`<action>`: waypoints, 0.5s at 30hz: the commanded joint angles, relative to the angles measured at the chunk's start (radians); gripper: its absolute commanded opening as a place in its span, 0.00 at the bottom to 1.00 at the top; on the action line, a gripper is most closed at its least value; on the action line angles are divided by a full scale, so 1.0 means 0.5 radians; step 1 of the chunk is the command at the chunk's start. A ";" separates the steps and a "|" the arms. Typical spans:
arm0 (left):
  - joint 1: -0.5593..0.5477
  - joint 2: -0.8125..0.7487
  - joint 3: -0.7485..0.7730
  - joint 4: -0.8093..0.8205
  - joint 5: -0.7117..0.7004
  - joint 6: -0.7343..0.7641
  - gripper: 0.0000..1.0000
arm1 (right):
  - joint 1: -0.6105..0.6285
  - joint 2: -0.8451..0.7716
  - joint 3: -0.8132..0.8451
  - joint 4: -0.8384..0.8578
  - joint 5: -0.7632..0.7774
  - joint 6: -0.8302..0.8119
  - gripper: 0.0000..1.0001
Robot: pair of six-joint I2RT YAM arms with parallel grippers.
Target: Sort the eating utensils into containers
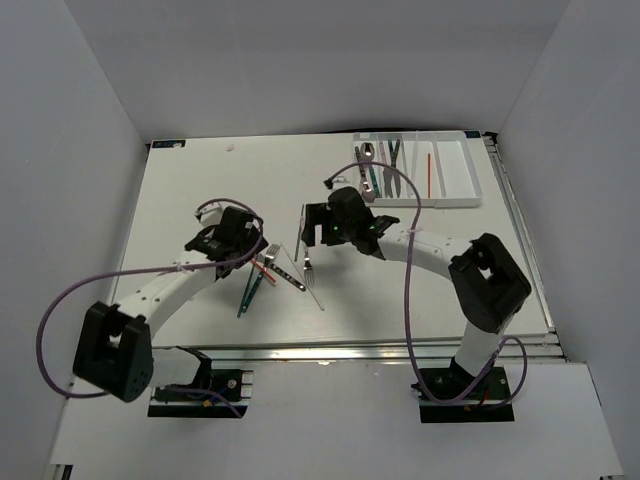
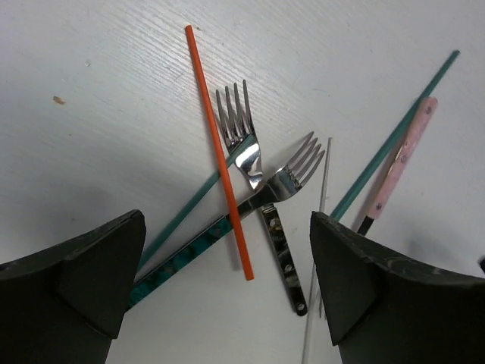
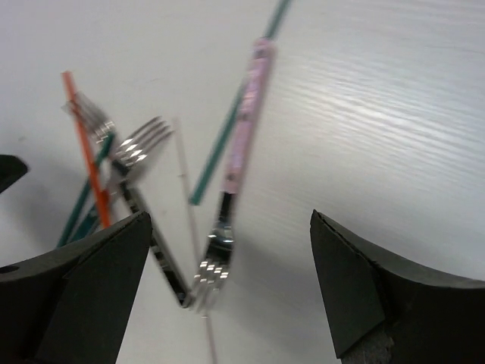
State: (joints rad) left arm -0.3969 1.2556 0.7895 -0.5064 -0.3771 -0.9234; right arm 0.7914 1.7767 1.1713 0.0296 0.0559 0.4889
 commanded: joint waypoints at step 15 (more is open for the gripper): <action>-0.151 0.538 0.323 -0.248 -0.314 -0.522 0.62 | -0.325 -0.372 -0.428 -0.084 0.195 -0.030 0.87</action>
State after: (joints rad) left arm -0.4675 1.5326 0.9161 -0.6434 -0.5064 -1.1545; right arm 0.6258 1.6302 0.9642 -0.0486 0.1558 0.4881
